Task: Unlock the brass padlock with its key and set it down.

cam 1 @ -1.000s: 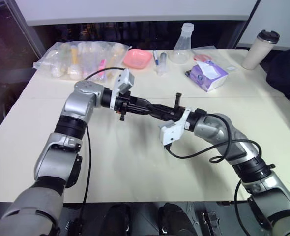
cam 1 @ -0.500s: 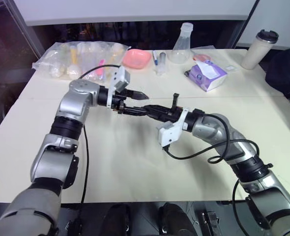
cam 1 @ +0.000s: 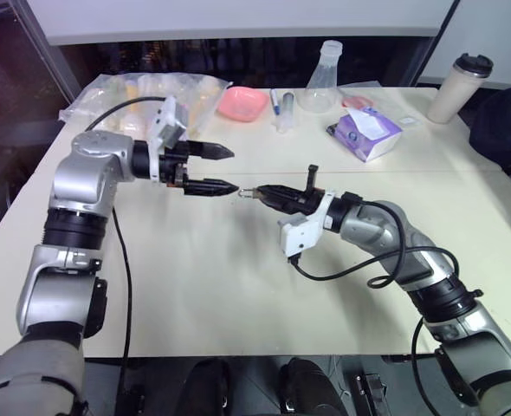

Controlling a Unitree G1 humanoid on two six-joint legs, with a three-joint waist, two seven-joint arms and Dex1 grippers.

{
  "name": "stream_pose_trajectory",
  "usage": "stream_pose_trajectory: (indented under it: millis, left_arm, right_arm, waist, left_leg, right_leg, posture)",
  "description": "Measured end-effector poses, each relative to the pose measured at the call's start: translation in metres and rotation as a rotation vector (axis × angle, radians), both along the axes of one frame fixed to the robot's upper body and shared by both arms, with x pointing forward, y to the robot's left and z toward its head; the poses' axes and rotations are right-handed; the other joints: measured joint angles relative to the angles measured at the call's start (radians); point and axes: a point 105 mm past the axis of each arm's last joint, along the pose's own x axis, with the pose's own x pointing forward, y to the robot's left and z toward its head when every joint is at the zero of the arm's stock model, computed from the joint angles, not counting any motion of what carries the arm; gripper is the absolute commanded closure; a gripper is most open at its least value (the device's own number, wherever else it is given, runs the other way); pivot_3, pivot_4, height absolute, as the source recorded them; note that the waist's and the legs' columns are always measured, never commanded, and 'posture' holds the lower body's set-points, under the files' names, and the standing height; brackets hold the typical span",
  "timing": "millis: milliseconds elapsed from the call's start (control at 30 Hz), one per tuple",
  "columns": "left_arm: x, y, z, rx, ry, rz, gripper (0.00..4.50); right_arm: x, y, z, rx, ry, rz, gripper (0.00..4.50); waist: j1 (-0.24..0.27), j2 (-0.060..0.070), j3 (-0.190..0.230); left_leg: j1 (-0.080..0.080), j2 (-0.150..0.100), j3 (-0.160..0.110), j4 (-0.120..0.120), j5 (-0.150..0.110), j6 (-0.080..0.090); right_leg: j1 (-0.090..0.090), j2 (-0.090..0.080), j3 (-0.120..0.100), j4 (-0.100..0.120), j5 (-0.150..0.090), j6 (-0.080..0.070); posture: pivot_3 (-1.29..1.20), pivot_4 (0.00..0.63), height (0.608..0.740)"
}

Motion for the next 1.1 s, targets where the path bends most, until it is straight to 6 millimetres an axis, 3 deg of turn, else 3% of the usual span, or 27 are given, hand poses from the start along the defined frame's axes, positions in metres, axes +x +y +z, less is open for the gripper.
stream_pose_trajectory:
  millis: [200,267,400,567,900,1100]
  left_arm:
    - [0.004,-0.005,0.003,-0.020,-0.024,0.037,0.12]
    - [0.006,-0.008,0.004,-0.032,-0.032,0.049,0.63]
    - [0.008,-0.014,0.005,-0.054,-0.051,0.054,2.17]
    - [0.008,-0.020,0.005,-0.065,-0.076,0.041,4.48]
    - [-0.004,-0.022,-0.013,-0.003,-0.043,-0.033,4.48]
    - [0.000,-0.021,-0.030,0.069,-0.059,-0.020,4.48]
  right_arm:
    - [0.002,-0.002,-0.002,0.006,0.017,-0.007,4.50]
    - [0.002,-0.002,-0.002,0.006,0.017,-0.007,4.50]
    - [0.003,-0.002,-0.001,0.007,0.015,-0.007,4.50]
    - [0.003,-0.002,-0.001,0.007,0.017,-0.012,4.50]
    - [0.004,-0.003,-0.001,0.005,0.020,-0.015,4.50]
    - [0.004,-0.003,-0.001,0.005,0.025,-0.021,4.50]
  waist:
    - [0.000,0.000,0.000]
    - [-0.001,0.000,0.000]
    - [-0.001,0.000,0.000]
    - [-0.001,0.000,0.000]
    - [-0.001,0.000,0.000]
    - [0.001,0.000,0.000]
  left_leg:
    - [0.000,0.000,0.000,0.000,0.000,0.000]
    - [0.000,0.000,0.000,0.000,0.000,0.000]
    - [0.000,0.000,0.000,0.000,0.000,0.000]
    - [0.000,0.000,0.000,0.000,0.000,0.000]
    - [0.000,0.000,0.000,0.000,0.000,0.000]
    - [0.000,0.000,0.000,0.000,0.000,0.000]
  right_leg:
    - [0.000,0.000,0.000,0.000,0.000,0.000]
    - [0.000,0.000,0.000,0.000,0.000,0.000]
    - [0.000,0.000,0.000,0.000,0.000,0.000]
    - [0.000,0.000,0.000,0.000,0.000,0.000]
    - [0.000,0.000,0.000,0.000,0.000,0.000]
    - [0.000,0.000,0.000,0.000,0.000,0.000]
  posture:
    - [0.00,0.150,0.715]
    - [0.00,0.150,0.715]
    - [0.00,0.150,0.715]
    - [0.00,0.150,0.715]
    - [0.00,0.150,0.715]
    - [0.00,0.150,0.715]
